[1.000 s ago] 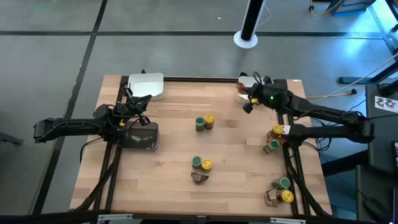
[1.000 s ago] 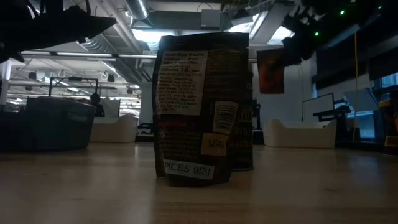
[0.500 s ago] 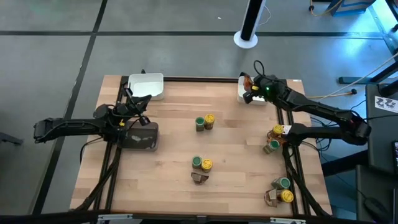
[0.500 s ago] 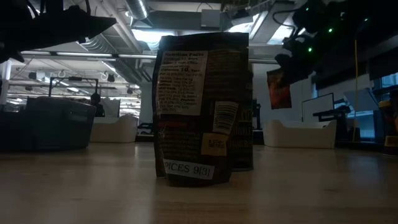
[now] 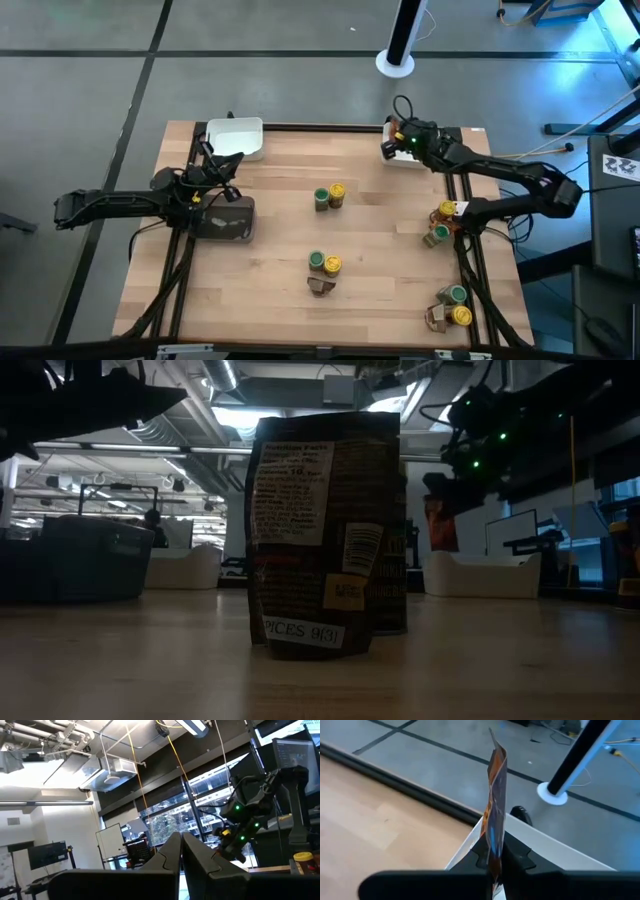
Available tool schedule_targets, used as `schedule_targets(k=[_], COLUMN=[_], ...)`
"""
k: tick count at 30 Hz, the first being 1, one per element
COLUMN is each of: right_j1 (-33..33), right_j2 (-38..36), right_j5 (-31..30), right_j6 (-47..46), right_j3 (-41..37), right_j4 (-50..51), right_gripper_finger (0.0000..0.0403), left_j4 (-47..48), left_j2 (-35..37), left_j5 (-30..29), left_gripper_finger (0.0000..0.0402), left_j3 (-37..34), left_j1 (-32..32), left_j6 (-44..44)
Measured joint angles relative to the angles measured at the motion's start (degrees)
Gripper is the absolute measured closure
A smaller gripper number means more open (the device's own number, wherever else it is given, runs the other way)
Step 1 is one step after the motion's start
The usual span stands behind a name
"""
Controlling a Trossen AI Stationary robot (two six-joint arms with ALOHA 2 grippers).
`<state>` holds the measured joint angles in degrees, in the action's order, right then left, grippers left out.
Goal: Sort spices by type
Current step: Put the orange seasoning pack into the top right white bin
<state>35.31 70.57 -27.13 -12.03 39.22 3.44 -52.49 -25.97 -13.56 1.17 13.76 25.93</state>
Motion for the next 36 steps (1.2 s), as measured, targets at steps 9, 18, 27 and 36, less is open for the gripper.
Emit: schedule_targets(k=[9,18,27,36], right_j1=[0.0,0.0,0.0,0.0], right_j2=[5.5,8.2,8.6,8.9], right_j5=[-1.9,-1.9,-1.8,-1.8], right_j6=[0.0,-2.8,-4.2,-4.3], right_j3=[-0.2,-7.0,-9.5,-9.9], right_j4=[-5.5,-16.8,-19.3,-20.2], right_gripper_finger=[0.0383,0.0382,0.0382,0.0381], left_j4=[0.0,0.0,0.0,0.0], left_j2=[0.0,0.0,0.0,0.0], left_j5=[0.0,0.0,0.0,0.0], left_gripper_finger=[0.0396,0.0396,0.0396,0.0396], left_j3=[0.0,0.0,0.0,0.0], left_j1=[0.0,0.0,0.0,0.0], left_j6=[0.0,0.0,0.0,0.0])
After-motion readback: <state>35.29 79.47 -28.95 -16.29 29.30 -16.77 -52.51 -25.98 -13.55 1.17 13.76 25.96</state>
